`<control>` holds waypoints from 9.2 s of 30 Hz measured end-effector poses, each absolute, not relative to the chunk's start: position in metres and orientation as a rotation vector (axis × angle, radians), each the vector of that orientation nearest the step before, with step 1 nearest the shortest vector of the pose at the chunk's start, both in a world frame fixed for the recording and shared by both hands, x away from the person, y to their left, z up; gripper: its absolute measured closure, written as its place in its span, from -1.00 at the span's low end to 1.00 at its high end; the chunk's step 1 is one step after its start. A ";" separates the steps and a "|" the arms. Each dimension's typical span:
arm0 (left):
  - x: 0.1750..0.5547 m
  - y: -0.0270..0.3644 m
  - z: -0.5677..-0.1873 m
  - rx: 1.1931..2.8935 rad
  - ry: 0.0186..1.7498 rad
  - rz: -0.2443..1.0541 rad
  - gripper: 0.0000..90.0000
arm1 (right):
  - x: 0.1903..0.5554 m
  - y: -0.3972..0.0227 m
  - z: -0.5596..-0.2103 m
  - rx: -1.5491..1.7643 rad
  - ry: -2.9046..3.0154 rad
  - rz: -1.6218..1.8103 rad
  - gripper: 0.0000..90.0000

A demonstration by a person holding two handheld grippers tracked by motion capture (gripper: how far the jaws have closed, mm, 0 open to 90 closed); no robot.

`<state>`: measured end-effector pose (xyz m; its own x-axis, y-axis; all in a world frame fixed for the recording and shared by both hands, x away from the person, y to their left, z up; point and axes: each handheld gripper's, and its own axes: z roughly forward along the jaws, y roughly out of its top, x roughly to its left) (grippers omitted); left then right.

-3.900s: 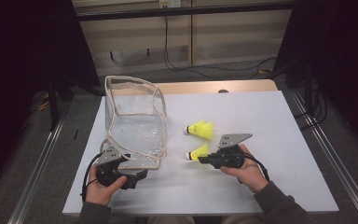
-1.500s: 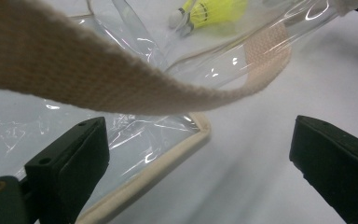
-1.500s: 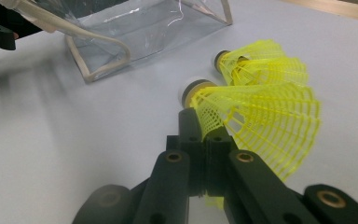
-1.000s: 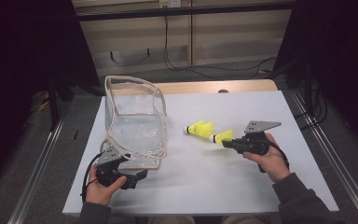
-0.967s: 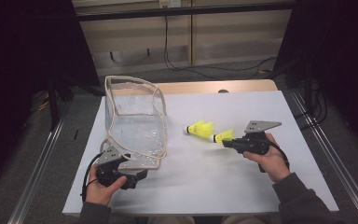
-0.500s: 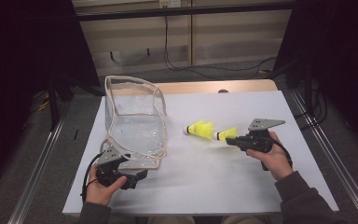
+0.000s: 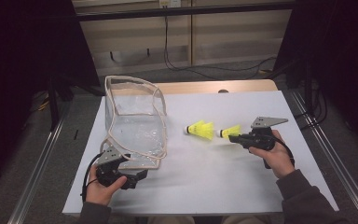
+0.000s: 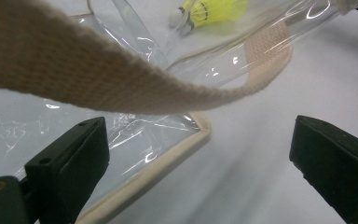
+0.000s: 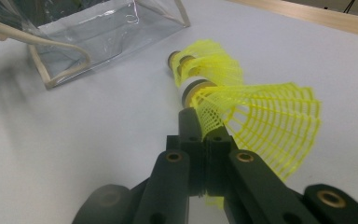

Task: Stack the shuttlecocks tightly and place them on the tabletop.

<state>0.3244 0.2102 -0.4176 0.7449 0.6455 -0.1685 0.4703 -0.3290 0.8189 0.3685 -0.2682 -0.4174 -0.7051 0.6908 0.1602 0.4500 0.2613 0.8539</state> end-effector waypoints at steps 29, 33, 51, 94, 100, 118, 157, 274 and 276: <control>0.324 0.210 -0.418 1.990 0.845 0.234 -0.89 | 0.379 -0.263 -0.426 1.098 2.258 1.390 0.98; 0.324 0.210 -0.418 1.990 0.846 0.236 -0.89 | 0.380 -0.262 -0.427 1.098 2.255 1.386 0.98; 0.325 0.211 -0.418 1.989 0.848 0.236 -0.89 | 0.386 -0.256 -0.431 1.112 2.251 1.363 0.98; 0.324 0.211 -0.417 1.989 0.850 0.238 -0.89 | 0.391 -0.251 -0.436 1.129 2.239 1.354 0.98; 0.324 0.211 -0.418 1.988 0.850 0.238 -0.89 | 0.391 -0.251 -0.436 1.134 2.239 1.356 0.98; 0.325 0.211 -0.418 1.989 0.850 0.239 -0.89 | 0.394 -0.247 -0.438 1.138 2.242 1.351 0.98; 0.325 0.212 -0.417 1.985 0.851 0.238 -0.89 | 0.400 -0.236 -0.441 1.141 2.251 1.347 0.98; 0.324 0.214 -0.415 1.977 0.857 0.252 -0.89 | 0.393 -0.202 -0.450 1.113 2.286 1.312 0.98; 0.324 0.214 -0.415 1.978 0.857 0.252 -0.89 | 0.393 -0.200 -0.451 1.114 2.291 1.307 0.96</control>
<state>0.3236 0.2135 -0.4152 0.7351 0.6588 -0.1602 0.4668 -0.3205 0.8242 0.3931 -0.2002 -0.4508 -0.6648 0.7359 0.1286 0.4851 0.2943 0.8234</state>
